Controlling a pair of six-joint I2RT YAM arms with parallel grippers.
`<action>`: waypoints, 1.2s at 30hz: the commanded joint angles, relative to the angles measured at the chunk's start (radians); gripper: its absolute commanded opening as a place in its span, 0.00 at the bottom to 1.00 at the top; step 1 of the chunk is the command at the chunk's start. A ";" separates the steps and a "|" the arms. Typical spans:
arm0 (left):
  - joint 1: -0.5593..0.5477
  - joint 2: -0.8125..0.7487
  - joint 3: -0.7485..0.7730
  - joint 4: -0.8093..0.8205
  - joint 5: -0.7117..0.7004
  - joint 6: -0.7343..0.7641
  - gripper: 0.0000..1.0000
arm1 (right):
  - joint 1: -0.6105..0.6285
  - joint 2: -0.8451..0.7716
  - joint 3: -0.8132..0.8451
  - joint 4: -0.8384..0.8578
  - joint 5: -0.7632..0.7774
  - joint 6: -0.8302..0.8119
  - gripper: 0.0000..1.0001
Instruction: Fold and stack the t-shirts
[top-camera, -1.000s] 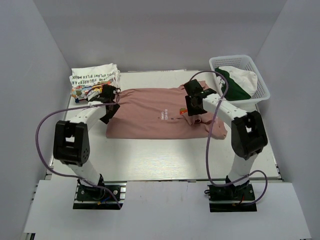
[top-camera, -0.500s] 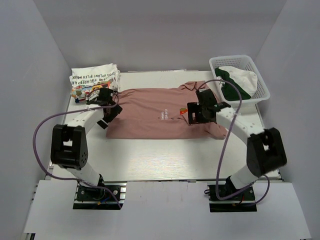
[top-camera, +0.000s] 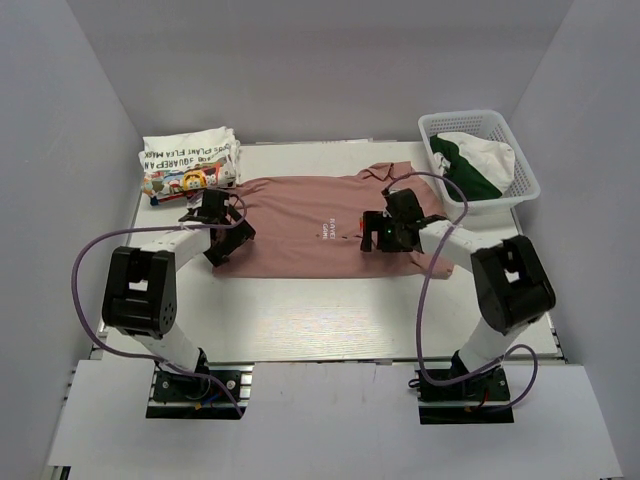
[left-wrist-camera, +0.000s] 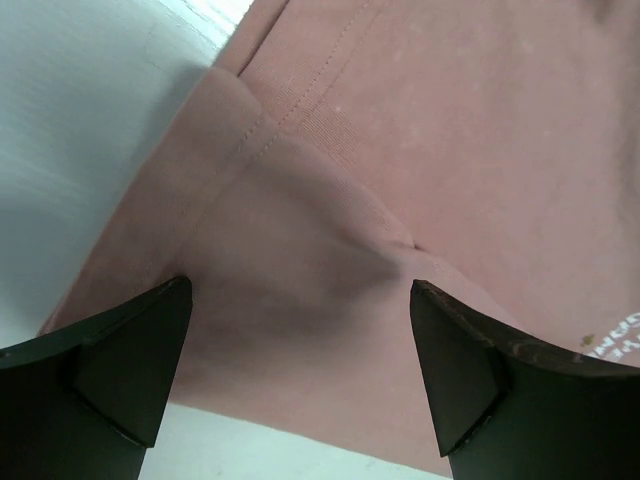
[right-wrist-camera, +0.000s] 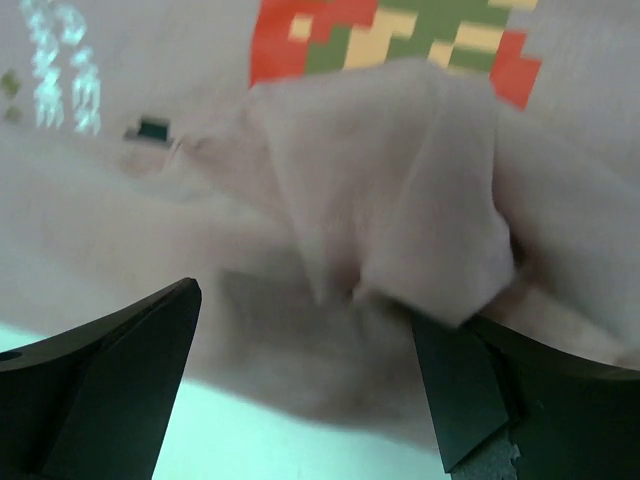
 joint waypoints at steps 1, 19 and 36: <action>-0.002 0.028 -0.012 0.046 0.026 0.031 1.00 | -0.002 0.069 0.106 0.122 0.107 0.046 0.90; 0.006 0.097 0.035 -0.064 -0.049 0.016 1.00 | -0.058 0.275 0.525 0.198 0.295 -0.085 0.90; -0.003 0.030 -0.033 -0.050 -0.070 0.025 1.00 | -0.071 -0.011 -0.102 0.089 0.191 0.095 0.90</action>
